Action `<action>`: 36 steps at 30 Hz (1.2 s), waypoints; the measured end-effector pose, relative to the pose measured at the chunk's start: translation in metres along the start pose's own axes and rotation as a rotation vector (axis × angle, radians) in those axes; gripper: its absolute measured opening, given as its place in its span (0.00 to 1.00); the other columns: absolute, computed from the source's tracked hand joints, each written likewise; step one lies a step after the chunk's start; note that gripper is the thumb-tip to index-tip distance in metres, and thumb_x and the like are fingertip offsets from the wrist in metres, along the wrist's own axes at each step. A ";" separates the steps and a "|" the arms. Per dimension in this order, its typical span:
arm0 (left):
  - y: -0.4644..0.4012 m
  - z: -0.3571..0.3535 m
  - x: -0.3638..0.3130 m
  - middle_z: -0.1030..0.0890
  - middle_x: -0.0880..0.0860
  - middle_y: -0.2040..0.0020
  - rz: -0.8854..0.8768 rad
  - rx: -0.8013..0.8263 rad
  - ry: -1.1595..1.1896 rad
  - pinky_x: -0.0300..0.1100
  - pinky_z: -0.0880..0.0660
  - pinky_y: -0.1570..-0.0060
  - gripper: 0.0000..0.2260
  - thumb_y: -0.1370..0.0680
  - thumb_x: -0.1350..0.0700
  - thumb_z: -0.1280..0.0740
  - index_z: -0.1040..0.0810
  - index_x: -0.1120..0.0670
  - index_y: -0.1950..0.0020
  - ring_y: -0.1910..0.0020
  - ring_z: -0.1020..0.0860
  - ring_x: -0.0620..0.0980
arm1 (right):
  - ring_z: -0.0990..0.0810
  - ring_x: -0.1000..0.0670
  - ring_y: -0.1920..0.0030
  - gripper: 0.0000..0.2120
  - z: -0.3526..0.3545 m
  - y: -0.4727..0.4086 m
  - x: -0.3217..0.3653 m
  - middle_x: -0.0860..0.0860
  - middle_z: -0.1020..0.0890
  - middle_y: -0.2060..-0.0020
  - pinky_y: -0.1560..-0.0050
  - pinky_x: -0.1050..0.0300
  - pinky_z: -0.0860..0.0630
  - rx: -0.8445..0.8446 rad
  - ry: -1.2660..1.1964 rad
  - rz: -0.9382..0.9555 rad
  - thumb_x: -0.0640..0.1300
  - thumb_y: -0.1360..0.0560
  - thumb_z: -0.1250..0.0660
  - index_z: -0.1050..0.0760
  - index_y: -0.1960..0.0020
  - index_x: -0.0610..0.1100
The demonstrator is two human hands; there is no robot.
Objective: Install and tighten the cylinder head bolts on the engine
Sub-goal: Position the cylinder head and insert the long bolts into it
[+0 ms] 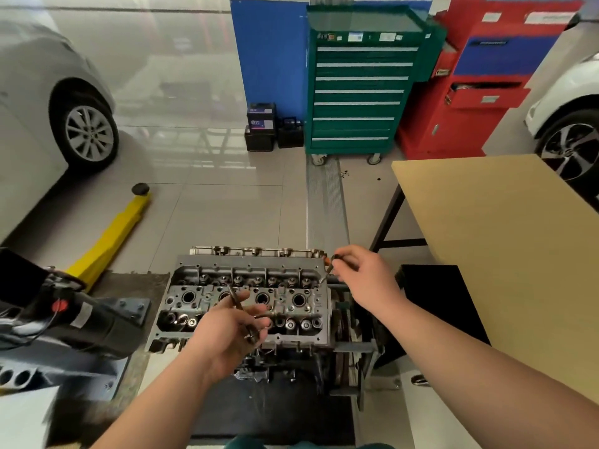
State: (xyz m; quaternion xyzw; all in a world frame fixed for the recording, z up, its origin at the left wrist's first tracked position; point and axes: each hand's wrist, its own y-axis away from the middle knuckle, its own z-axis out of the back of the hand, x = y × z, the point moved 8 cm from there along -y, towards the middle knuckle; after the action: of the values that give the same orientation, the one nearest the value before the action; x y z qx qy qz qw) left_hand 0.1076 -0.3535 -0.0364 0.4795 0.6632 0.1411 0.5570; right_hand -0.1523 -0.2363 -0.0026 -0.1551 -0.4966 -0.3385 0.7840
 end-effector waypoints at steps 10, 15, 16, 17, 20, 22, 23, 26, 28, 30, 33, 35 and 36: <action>0.013 0.053 -0.015 0.17 0.63 0.52 -0.108 -0.135 -0.053 0.42 0.15 0.58 0.14 0.19 0.73 0.37 0.18 0.62 0.38 0.59 0.18 0.55 | 0.20 0.58 0.40 0.11 -0.029 -0.010 -0.021 0.56 0.17 0.39 0.41 0.65 0.28 0.085 0.245 -0.001 0.50 0.19 0.31 0.22 0.37 0.58; 0.012 0.085 -0.047 0.12 0.60 0.51 -0.248 -0.227 -0.293 0.40 0.17 0.63 0.13 0.19 0.72 0.34 0.17 0.60 0.40 0.62 0.19 0.52 | 0.22 0.61 0.42 0.11 -0.033 -0.011 -0.019 0.60 0.18 0.42 0.47 0.71 0.32 0.075 0.284 0.001 0.50 0.18 0.32 0.22 0.36 0.56; 0.011 0.094 -0.058 0.12 0.58 0.52 -0.288 -0.264 -0.385 0.42 0.17 0.62 0.12 0.19 0.71 0.33 0.17 0.59 0.40 0.63 0.18 0.51 | 0.24 0.63 0.44 0.11 -0.034 -0.011 -0.017 0.62 0.20 0.44 0.49 0.73 0.33 0.074 0.295 0.006 0.50 0.18 0.32 0.22 0.36 0.56; 0.011 0.103 -0.069 0.12 0.57 0.53 -0.319 -0.308 -0.475 0.44 0.17 0.61 0.12 0.19 0.70 0.32 0.16 0.58 0.41 0.63 0.17 0.51 | 0.25 0.64 0.46 0.11 -0.036 -0.011 -0.015 0.63 0.21 0.46 0.50 0.75 0.34 0.073 0.307 0.010 0.50 0.18 0.32 0.22 0.36 0.56; 0.005 0.129 -0.107 0.12 0.53 0.59 -0.386 -0.430 -0.726 0.55 0.16 0.59 0.10 0.20 0.65 0.29 0.13 0.53 0.44 0.62 0.14 0.54 | 0.27 0.70 0.53 0.11 -0.041 -0.011 -0.014 0.66 0.23 0.50 0.53 0.75 0.34 0.061 0.339 0.009 0.49 0.18 0.32 0.22 0.36 0.57; -0.002 0.139 -0.135 0.13 0.48 0.63 -0.447 -0.488 -0.923 0.44 0.19 0.70 0.10 0.20 0.62 0.29 0.13 0.49 0.44 0.68 0.16 0.46 | 0.28 0.72 0.55 0.10 -0.045 -0.010 -0.013 0.67 0.24 0.53 0.51 0.72 0.31 0.059 0.362 0.004 0.49 0.18 0.32 0.22 0.37 0.58; -0.006 0.142 -0.148 0.14 0.46 0.64 -0.468 -0.508 -1.025 0.38 0.23 0.75 0.10 0.20 0.60 0.29 0.13 0.47 0.44 0.70 0.17 0.44 | 0.28 0.72 0.55 0.10 -0.048 -0.009 -0.012 0.67 0.24 0.53 0.51 0.71 0.30 0.063 0.382 0.006 0.50 0.18 0.32 0.22 0.37 0.58; -0.024 0.146 -0.179 0.15 0.43 0.65 -0.505 -0.505 -1.203 0.31 0.29 0.75 0.10 0.20 0.60 0.29 0.12 0.48 0.45 0.72 0.19 0.39 | 0.24 0.65 0.55 0.11 -0.052 -0.007 -0.011 0.61 0.18 0.50 0.53 0.68 0.29 0.048 0.422 0.001 0.49 0.18 0.33 0.22 0.36 0.56; -0.041 0.146 -0.192 0.17 0.42 0.66 -0.499 -0.478 -1.291 0.28 0.31 0.75 0.11 0.21 0.62 0.31 0.12 0.49 0.47 0.72 0.19 0.38 | 0.21 0.58 0.51 0.12 -0.051 -0.007 -0.014 0.56 0.16 0.48 0.50 0.62 0.27 0.006 0.412 -0.040 0.48 0.18 0.33 0.22 0.35 0.54; -0.057 0.141 -0.197 0.17 0.42 0.65 -0.461 -0.439 -1.407 0.27 0.31 0.74 0.11 0.21 0.62 0.31 0.12 0.49 0.48 0.71 0.19 0.39 | 0.21 0.56 0.50 0.11 -0.046 -0.004 -0.020 0.54 0.15 0.46 0.49 0.60 0.27 -0.038 0.401 -0.086 0.47 0.18 0.33 0.21 0.36 0.53; -0.078 0.135 -0.199 0.15 0.46 0.64 -0.402 -0.365 -1.523 0.33 0.25 0.70 0.09 0.21 0.62 0.31 0.12 0.50 0.50 0.69 0.17 0.41 | 0.22 0.56 0.50 0.10 -0.045 -0.002 -0.024 0.53 0.15 0.46 0.48 0.59 0.27 -0.090 0.405 -0.113 0.45 0.18 0.32 0.20 0.37 0.52; -0.090 0.132 -0.200 0.15 0.47 0.65 -0.380 -0.315 -1.592 0.37 0.20 0.68 0.10 0.21 0.62 0.32 0.13 0.51 0.51 0.70 0.16 0.42 | 0.23 0.56 0.50 0.10 -0.050 -0.004 -0.024 0.53 0.15 0.46 0.49 0.59 0.27 -0.111 0.423 -0.136 0.45 0.18 0.32 0.20 0.37 0.52; -0.094 0.128 -0.199 0.15 0.47 0.66 -0.379 -0.293 -1.625 0.38 0.20 0.67 0.10 0.22 0.63 0.32 0.13 0.51 0.51 0.69 0.16 0.43 | 0.23 0.55 0.50 0.10 -0.052 -0.005 -0.025 0.53 0.16 0.46 0.49 0.58 0.27 -0.113 0.430 -0.153 0.45 0.18 0.32 0.20 0.37 0.52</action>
State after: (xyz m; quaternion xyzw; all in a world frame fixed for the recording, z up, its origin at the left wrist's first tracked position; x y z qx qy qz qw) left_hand 0.1583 -0.6028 -0.0271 0.2354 0.1007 -0.2587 0.9314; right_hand -0.1275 -0.2600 -0.0488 -0.0848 -0.3086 -0.4497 0.8339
